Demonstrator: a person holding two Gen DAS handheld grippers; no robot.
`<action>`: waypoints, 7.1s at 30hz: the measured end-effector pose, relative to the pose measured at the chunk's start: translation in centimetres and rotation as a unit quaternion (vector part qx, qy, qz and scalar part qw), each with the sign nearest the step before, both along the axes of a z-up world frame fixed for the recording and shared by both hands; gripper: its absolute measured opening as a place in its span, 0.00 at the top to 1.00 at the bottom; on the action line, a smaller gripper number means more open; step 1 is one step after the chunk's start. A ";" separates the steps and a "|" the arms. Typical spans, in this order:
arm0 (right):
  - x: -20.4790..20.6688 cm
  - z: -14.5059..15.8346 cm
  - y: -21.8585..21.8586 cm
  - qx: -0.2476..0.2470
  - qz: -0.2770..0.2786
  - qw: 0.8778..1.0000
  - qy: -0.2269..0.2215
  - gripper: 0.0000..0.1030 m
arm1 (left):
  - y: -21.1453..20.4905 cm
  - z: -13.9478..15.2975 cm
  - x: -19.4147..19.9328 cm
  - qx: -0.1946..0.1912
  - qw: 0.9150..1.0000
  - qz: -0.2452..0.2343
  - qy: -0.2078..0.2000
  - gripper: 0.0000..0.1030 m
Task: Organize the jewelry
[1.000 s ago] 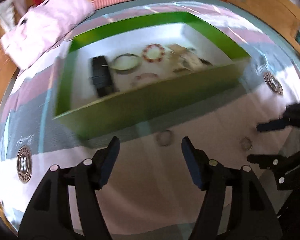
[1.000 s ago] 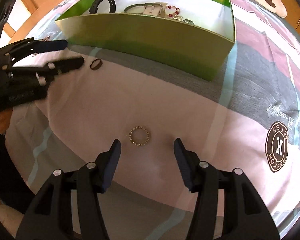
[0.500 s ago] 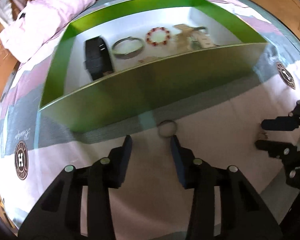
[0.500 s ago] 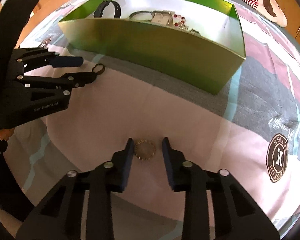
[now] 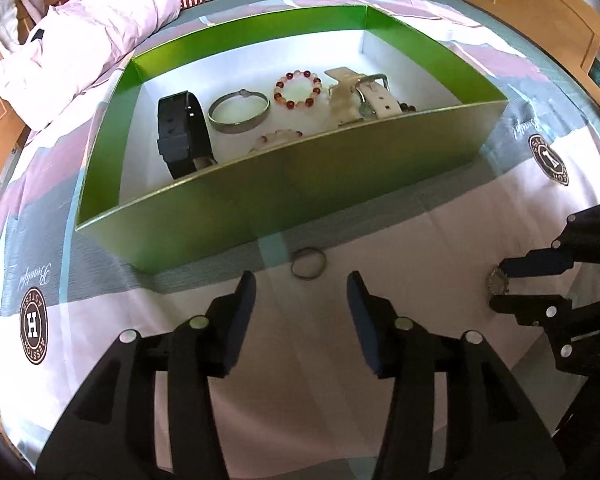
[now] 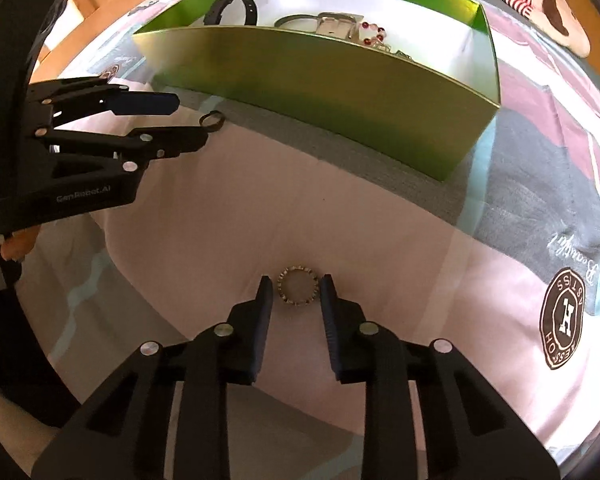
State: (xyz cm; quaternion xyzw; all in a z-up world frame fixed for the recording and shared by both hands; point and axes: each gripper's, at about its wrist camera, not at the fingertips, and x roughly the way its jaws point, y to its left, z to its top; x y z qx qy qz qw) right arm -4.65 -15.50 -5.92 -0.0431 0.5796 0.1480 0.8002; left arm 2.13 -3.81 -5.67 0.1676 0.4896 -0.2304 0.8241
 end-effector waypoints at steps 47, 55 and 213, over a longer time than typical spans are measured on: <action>3.5 0.2 -1.0 0.046 -0.066 0.995 -0.051 0.73 | 0.8 -0.1 -0.3 -0.030 0.999 -0.025 0.037 0.76; 2.9 -0.1 -0.4 0.020 -0.045 0.998 -0.044 0.59 | 0.2 -0.7 -0.5 -0.016 0.998 -0.035 0.043 0.63; 8.4 7.8 -3.1 0.009 -0.186 0.963 -0.194 0.01 | 2.2 7.5 4.7 -0.060 0.987 0.114 -0.097 0.04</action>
